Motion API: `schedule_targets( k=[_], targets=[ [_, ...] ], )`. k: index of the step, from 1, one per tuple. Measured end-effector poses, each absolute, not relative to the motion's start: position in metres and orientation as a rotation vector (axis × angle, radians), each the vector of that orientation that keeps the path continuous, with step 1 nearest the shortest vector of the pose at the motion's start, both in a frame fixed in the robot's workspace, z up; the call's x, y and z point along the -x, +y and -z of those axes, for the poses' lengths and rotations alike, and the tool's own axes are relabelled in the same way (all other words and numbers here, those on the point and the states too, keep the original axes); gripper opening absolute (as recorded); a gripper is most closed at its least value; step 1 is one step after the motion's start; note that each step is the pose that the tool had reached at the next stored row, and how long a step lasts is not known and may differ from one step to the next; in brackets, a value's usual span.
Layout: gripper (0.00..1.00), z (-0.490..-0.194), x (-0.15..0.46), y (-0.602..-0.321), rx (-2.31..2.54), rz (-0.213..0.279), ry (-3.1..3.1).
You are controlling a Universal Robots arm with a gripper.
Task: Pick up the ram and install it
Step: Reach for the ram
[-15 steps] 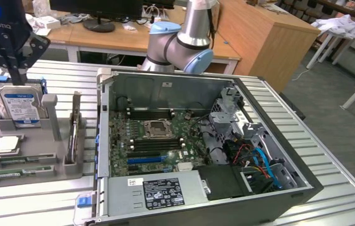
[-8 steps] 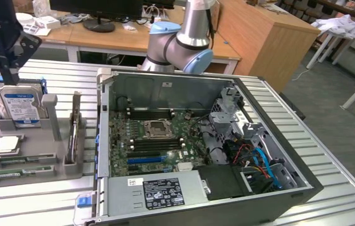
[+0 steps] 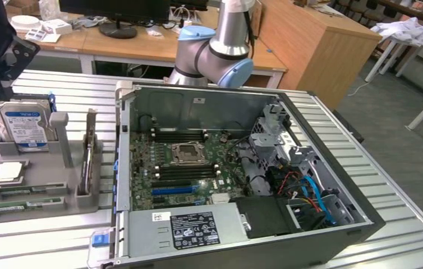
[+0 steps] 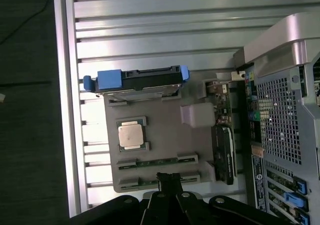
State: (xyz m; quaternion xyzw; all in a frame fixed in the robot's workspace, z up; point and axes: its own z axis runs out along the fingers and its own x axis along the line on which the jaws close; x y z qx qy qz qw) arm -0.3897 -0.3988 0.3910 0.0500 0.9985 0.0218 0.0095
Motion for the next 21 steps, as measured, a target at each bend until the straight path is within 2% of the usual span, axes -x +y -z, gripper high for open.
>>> schedule_targets(
  k=[21],
  targets=[
    [0.11, -0.3910, 0.3898, -0.4071, -0.143, -0.068, 3.119]
  ],
)
